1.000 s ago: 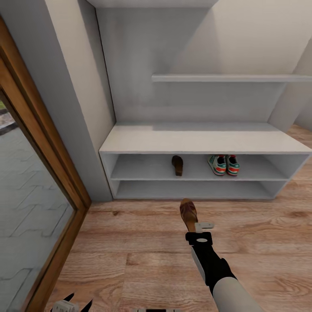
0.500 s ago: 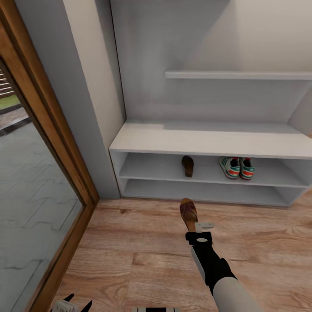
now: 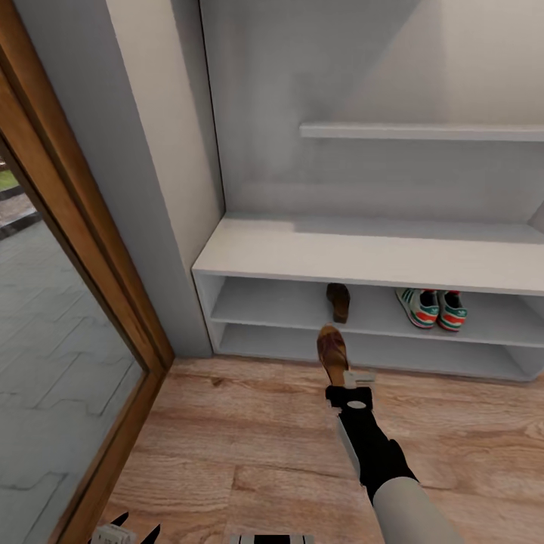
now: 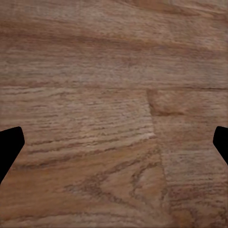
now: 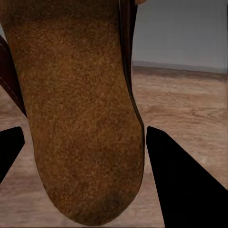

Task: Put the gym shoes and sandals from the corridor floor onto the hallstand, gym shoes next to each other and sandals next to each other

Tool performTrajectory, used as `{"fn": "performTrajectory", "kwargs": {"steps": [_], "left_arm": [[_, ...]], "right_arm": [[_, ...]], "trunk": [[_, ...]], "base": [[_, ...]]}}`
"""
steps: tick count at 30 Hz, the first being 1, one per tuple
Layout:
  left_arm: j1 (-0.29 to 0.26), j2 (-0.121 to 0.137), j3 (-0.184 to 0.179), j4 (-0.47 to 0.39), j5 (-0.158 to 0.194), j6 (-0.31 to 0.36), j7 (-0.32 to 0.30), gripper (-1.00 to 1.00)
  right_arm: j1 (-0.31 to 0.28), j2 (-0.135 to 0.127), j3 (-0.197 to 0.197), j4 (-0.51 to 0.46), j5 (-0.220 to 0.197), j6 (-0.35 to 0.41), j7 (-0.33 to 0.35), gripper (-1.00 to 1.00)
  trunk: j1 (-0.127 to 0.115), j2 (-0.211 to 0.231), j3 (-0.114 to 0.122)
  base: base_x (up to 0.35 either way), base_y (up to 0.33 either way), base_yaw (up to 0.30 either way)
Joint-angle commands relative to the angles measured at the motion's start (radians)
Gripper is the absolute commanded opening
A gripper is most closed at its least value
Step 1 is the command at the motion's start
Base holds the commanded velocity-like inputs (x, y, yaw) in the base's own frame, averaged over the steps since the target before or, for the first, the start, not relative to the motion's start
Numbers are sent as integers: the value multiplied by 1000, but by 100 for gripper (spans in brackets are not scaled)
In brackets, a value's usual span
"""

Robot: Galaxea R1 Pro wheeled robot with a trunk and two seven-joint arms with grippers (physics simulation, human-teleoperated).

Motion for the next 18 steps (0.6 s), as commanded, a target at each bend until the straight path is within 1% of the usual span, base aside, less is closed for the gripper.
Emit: {"fn": "performTrajectory", "kwargs": {"steps": [1,3,5,6,7,10,12,14,15,17,18], "left_arm": [[0,0,3,1,7,2,-10,100],[0,0,3,2,7,2,-9,100],[0,0,3,2,7,2,-9,100],[0,0,3,3,7,2,-9,100],[-1,0,3,3,7,2,-9,100],[0,0,3,3,8,2,-9,100],[0,0,3,3,8,2,-9,100],[0,0,3,3,9,2,-9,100],[0,0,3,3,9,2,-9,100],[0,1,3,3,9,2,-9,100],[0,1,3,3,9,2,-9,100]], "right_arm": [[0,1,-2,-37,-21,30,7,-100],[0,1,1,-78,-73,93,11,-100],[0,1,3,-91,-100,127,12,-100],[0,1,4,-101,-126,157,13,-100],[0,1,5,-104,-137,170,13,-100],[0,1,8,-110,-166,202,15,-100],[0,1,21,-112,-175,212,15,-100],[0,1,51,-112,-181,217,16,-100],[0,1,81,-110,-184,219,16,-100],[0,1,106,-110,-185,220,16,-100],[0,1,111,-109,-185,220,16,-100]], "trunk": [[0,0,-1],[0,0,-1],[0,0,-1],[0,0,-1],[0,0,-1],[0,0,-1],[0,0,-1],[0,0,-1],[0,0,-1],[0,0,-1],[0,0,-1]], "base": [[26,0,1],[13,0,1],[8,0,0],[4,0,0],[3,0,0],[2,0,0],[0,0,0],[0,0,0],[0,0,0],[0,0,0],[0,0,0]]}}
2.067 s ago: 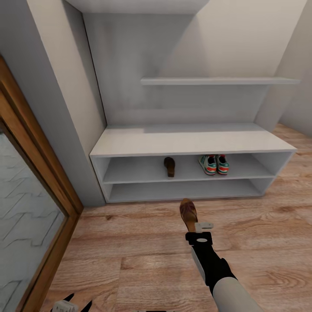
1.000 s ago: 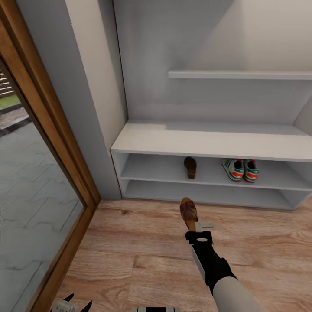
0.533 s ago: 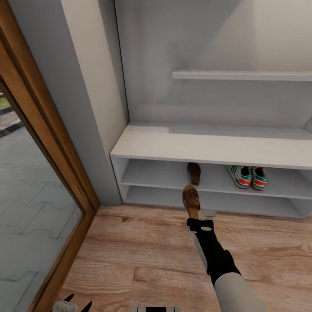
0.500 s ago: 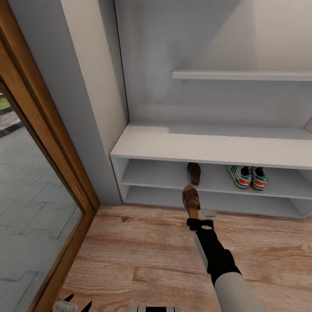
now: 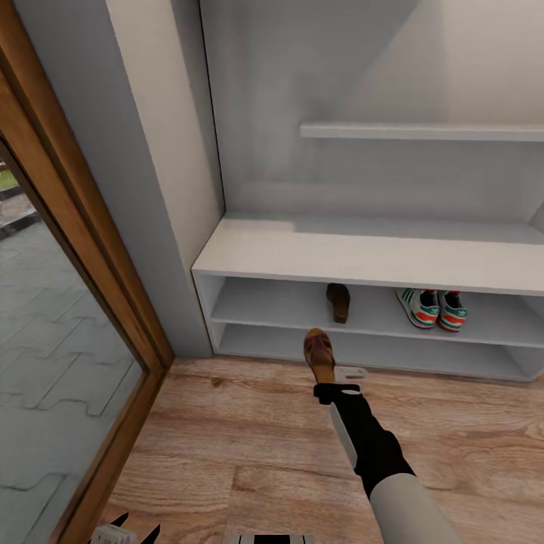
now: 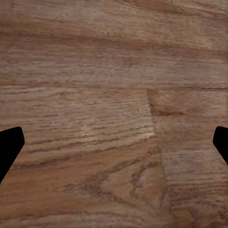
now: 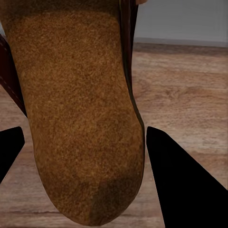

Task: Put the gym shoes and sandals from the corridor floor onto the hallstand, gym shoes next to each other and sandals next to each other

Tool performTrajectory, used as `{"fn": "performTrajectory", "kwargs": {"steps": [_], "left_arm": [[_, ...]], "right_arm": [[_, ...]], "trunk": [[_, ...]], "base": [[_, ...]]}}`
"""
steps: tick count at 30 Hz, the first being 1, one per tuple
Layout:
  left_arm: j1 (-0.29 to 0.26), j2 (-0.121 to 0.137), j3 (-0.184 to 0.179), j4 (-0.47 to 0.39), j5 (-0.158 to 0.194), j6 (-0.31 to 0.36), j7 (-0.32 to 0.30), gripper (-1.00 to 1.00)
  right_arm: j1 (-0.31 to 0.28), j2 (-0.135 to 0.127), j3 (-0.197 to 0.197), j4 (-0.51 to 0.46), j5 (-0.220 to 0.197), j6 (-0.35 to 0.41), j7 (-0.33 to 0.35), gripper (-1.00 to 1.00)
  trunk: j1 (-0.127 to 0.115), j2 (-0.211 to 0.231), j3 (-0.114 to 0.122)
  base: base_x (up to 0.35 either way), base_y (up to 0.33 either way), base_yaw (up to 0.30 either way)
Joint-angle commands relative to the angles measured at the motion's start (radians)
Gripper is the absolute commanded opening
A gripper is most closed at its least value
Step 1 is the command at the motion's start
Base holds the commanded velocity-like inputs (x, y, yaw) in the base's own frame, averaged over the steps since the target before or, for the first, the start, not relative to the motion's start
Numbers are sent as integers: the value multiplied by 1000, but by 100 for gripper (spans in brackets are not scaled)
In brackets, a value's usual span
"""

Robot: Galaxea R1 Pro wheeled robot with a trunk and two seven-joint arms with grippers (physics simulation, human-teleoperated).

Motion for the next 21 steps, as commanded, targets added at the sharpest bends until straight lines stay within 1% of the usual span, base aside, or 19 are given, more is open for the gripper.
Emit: {"fn": "performTrajectory", "kwargs": {"steps": [1,11,14,21], "left_arm": [[-1,0,3,1,7,2,-10,100],[-2,-1,3,1,6,5,-10,100],[-1,-1,3,1,6,4,-10,100],[-1,-1,3,2,6,5,-9,100]], "right_arm": [[0,0,3,-1,2,6,-3,-100],[0,0,9,-4,1,6,-4,-100],[0,0,9,-8,1,5,-4,-100],[0,0,9,-9,1,5,-4,-100]], "trunk": [[0,0,-1],[0,0,-1],[0,0,-1],[0,0,-1]], "base": [[0,0,0],[19,0,0],[243,0,0],[315,0,0]]}}
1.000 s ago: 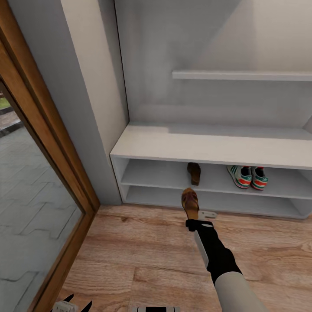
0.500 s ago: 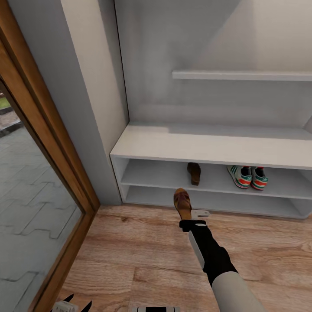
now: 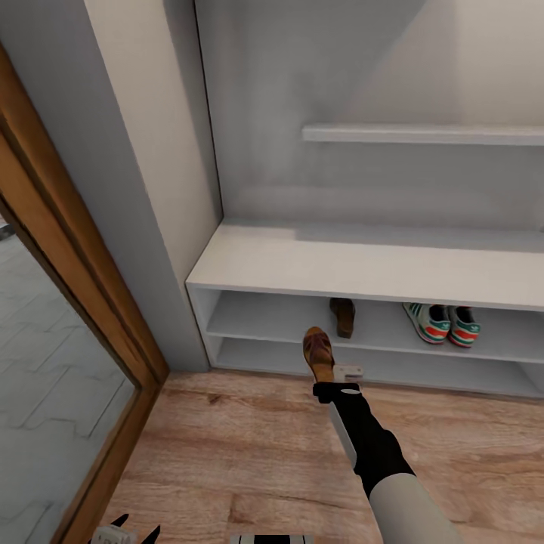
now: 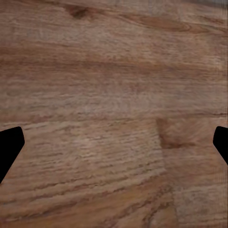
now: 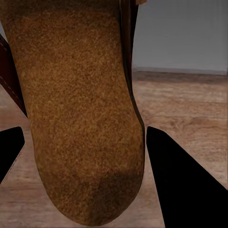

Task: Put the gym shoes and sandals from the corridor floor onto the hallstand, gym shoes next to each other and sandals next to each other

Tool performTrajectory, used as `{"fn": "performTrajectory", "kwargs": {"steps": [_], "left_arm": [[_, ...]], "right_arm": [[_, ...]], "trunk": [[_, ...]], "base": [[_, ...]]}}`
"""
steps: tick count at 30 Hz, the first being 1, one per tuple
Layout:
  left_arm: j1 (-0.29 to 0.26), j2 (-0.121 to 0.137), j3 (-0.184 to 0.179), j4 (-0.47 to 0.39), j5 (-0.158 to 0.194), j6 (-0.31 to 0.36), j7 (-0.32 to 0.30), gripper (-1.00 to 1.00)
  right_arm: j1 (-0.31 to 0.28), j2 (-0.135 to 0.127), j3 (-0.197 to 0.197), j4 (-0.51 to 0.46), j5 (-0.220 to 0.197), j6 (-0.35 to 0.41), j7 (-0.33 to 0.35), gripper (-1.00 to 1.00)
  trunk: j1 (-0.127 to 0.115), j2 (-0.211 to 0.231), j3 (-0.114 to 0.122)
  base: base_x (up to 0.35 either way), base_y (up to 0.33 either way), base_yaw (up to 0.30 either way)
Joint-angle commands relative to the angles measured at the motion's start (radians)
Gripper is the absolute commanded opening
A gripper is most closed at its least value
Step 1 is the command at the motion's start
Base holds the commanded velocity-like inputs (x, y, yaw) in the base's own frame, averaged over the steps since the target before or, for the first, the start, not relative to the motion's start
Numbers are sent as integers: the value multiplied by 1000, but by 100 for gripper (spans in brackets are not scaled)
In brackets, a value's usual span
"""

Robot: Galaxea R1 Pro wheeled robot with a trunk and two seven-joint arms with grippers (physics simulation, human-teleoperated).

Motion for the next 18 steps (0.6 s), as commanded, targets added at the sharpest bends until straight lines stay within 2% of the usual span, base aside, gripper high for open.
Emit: {"fn": "performTrajectory", "kwargs": {"steps": [1,10,18], "left_arm": [[-1,0,3,1,7,2,-10,100],[-1,-2,3,1,8,0,-9,100],[-1,-2,3,1,9,0,-10,100]], "right_arm": [[0,0,2,-1,1,7,-3,-100],[0,0,2,-1,1,8,-3,-100],[0,0,2,-3,1,8,-3,-100]], "trunk": [[0,0,-1],[0,0,-1],[0,0,-1]], "base": [[168,0,0],[271,0,0],[72,0,0]]}}
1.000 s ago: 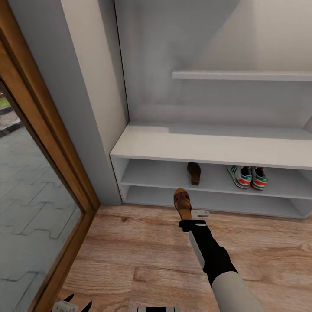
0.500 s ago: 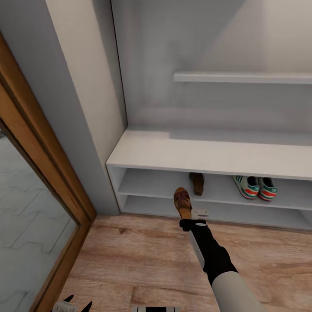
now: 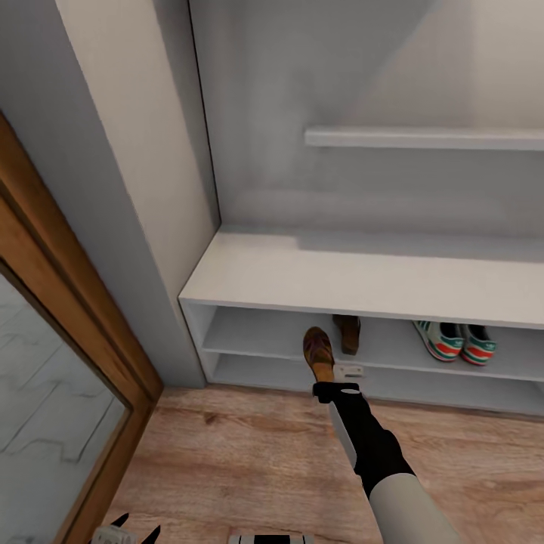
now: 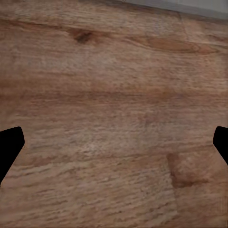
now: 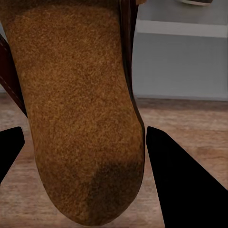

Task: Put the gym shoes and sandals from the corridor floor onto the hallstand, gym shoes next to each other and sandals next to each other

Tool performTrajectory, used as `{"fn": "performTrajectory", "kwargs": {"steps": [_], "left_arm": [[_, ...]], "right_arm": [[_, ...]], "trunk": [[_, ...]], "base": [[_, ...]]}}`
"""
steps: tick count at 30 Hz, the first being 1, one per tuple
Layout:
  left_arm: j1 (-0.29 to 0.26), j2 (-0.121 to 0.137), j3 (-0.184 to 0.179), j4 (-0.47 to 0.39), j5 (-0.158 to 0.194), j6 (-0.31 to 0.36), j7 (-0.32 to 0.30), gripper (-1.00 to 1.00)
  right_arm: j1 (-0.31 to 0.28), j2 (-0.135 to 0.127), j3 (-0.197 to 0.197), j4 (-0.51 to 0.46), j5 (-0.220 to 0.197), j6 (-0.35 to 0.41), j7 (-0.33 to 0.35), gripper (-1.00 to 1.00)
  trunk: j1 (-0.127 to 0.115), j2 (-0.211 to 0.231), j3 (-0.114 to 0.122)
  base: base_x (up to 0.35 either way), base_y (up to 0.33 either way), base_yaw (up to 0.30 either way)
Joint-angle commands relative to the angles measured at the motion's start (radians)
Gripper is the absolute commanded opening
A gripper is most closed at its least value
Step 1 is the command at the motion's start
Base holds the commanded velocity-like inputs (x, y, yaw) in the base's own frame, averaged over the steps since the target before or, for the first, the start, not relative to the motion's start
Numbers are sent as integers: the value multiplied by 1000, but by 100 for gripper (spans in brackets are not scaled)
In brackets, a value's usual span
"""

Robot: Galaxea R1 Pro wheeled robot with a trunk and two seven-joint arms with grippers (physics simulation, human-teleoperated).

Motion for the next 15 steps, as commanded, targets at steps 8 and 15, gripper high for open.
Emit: {"fn": "performTrajectory", "kwargs": {"steps": [8,15], "left_arm": [[-1,1,3,1,8,2,-10,100],[-1,1,3,1,8,2,-10,100]], "right_arm": [[0,0,2,-1,1,6,-3,-100],[0,0,2,-1,1,7,-3,-100]], "trunk": [[0,0,-1],[0,0,-1]], "base": [[225,0,0],[20,0,0]]}}
